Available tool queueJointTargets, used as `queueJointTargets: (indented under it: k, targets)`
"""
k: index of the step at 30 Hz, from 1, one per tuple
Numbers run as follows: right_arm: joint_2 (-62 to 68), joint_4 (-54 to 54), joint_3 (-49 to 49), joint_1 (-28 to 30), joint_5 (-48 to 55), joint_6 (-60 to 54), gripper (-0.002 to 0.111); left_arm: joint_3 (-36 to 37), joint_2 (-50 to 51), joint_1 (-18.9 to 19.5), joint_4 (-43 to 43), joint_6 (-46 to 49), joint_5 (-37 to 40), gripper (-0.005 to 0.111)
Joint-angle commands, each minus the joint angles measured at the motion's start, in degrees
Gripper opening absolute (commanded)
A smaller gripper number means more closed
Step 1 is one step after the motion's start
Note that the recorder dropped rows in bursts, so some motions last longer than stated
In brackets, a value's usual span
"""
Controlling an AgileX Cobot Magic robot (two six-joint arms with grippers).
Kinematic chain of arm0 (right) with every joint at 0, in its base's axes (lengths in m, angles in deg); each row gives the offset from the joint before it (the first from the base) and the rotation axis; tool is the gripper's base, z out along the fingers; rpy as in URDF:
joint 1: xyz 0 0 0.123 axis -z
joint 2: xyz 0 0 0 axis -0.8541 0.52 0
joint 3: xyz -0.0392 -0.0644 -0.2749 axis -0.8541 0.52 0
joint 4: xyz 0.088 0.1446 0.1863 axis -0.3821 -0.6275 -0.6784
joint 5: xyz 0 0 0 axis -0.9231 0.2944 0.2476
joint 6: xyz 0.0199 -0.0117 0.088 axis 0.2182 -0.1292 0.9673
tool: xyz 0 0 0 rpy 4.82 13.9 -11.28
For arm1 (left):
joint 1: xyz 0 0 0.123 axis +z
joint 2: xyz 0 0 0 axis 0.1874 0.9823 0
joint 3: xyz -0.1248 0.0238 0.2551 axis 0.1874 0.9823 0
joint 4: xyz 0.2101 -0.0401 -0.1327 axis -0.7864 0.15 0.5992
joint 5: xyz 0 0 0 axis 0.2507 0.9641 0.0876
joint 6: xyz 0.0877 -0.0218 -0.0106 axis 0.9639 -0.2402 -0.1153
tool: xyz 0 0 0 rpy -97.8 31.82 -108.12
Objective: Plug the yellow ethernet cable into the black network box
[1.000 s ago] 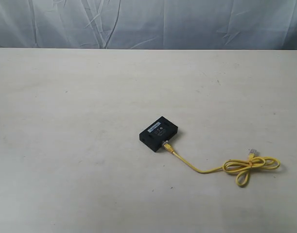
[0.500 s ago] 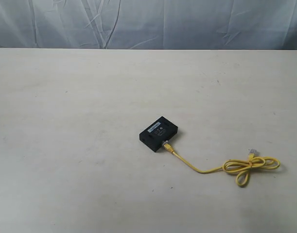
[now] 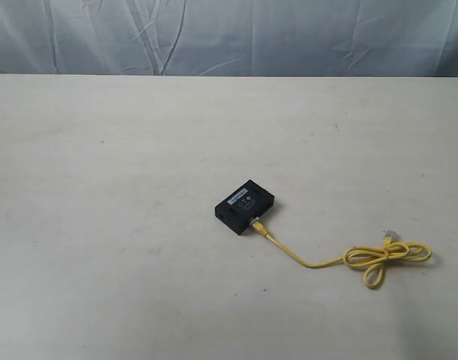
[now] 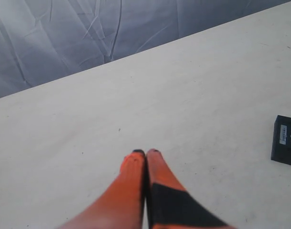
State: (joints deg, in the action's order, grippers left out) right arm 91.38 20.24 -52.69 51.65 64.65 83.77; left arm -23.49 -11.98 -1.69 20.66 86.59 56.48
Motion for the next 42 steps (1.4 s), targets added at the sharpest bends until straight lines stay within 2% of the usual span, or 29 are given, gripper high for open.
queueJointTargets:
  k: [1, 7, 32, 34, 36, 38, 42]
  targets:
    - [-4.02, 0.48, 7.96, 0.37, 0.29, -0.39, -0.001, 0.34, -0.46, 0.02, -0.13, -0.42, -0.39, 0.000]
    - [-8.92, 0.50, 7.96, 0.37, 1.26, 0.00, -0.001, 0.34, -0.46, 0.02, -0.27, -0.46, -0.10, 0.000]
    - [-8.92, 0.39, 7.96, 0.37, 1.64, 0.00, -0.001, 0.34, -0.46, 0.02, -0.27, -0.46, -0.37, 0.000]
    - [-8.92, 0.39, 7.96, 0.37, 1.64, 0.00, -0.001, 0.34, -0.66, 0.02, -2.54, 0.19, -0.61, 0.000]
    - [-8.92, 0.39, 7.96, 0.37, 1.64, 0.00, -0.001, 1.05, -3.06, 0.97, -3.73, 0.07, 0.20, 0.000]
    - [-8.92, 0.29, 7.96, 0.37, 1.64, 0.00, -0.001, 3.26, -6.66, 3.62, -2.21, -0.06, 0.32, 0.000]
    - [-8.92, 0.29, 7.96, 0.27, 1.64, 0.00, -0.001, 11.34, -15.43, 8.98, -1.96, -0.35, -5.61, 0.000]
